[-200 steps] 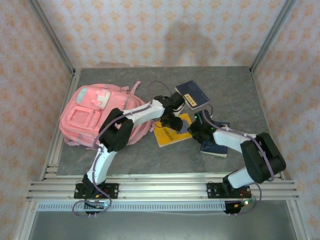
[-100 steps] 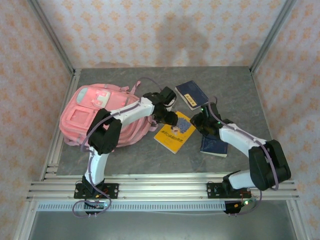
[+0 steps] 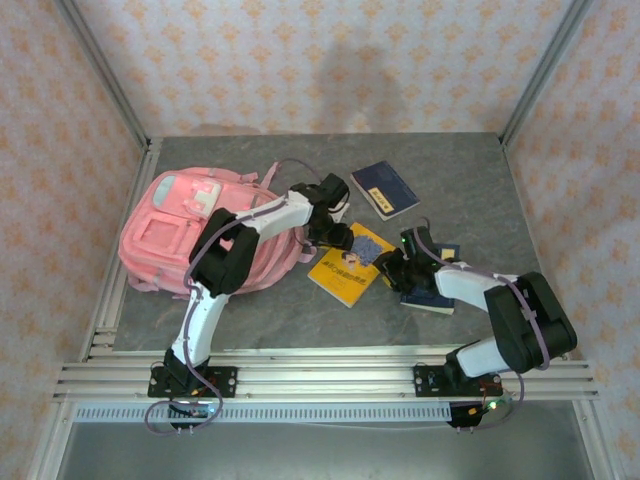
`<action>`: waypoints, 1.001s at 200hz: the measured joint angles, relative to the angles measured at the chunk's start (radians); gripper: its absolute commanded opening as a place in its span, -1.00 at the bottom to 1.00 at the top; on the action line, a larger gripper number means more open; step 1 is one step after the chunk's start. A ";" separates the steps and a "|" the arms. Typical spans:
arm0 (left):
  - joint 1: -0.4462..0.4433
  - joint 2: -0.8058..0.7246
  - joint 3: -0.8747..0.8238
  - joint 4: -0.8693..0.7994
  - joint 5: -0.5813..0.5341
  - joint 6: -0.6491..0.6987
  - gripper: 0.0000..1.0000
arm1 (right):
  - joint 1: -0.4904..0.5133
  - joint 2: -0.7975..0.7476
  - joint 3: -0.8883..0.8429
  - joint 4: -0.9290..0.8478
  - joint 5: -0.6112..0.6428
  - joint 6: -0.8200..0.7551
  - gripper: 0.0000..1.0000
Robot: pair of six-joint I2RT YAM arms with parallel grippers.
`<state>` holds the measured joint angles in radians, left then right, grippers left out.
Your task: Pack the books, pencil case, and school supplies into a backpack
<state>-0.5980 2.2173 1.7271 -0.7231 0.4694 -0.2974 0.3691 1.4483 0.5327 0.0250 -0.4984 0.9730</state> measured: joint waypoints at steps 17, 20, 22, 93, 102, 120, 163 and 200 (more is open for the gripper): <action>-0.005 0.010 0.000 0.000 0.038 0.009 0.02 | -0.004 0.005 0.000 0.002 -0.005 0.005 -0.19; -0.006 0.011 0.000 0.000 0.040 0.009 0.02 | -0.004 0.006 0.000 0.002 -0.007 0.005 -0.19; -0.006 0.011 0.001 0.000 0.042 0.010 0.02 | -0.005 0.006 0.000 0.002 -0.007 0.005 -0.19; 0.033 0.014 -0.019 0.036 0.200 -0.033 0.03 | -0.008 0.019 0.026 -0.040 -0.010 -0.024 -0.19; 0.042 0.013 -0.032 0.054 0.225 -0.046 0.03 | -0.013 0.021 0.027 -0.040 -0.018 -0.024 -0.19; 0.060 0.003 -0.064 0.094 0.279 -0.075 0.02 | -0.020 0.025 0.027 -0.039 -0.034 -0.023 -0.19; 0.072 -0.047 -0.134 0.170 0.311 -0.140 -0.07 | -0.033 0.029 0.022 -0.028 -0.059 -0.019 -0.20; 0.069 -0.128 -0.206 0.272 0.398 -0.230 -0.16 | -0.038 0.029 0.016 -0.018 -0.068 -0.019 -0.20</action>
<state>-0.5289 2.0892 1.5208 -0.4515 0.8677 -0.5278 0.3309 1.4773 0.5488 0.0067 -0.5659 0.9539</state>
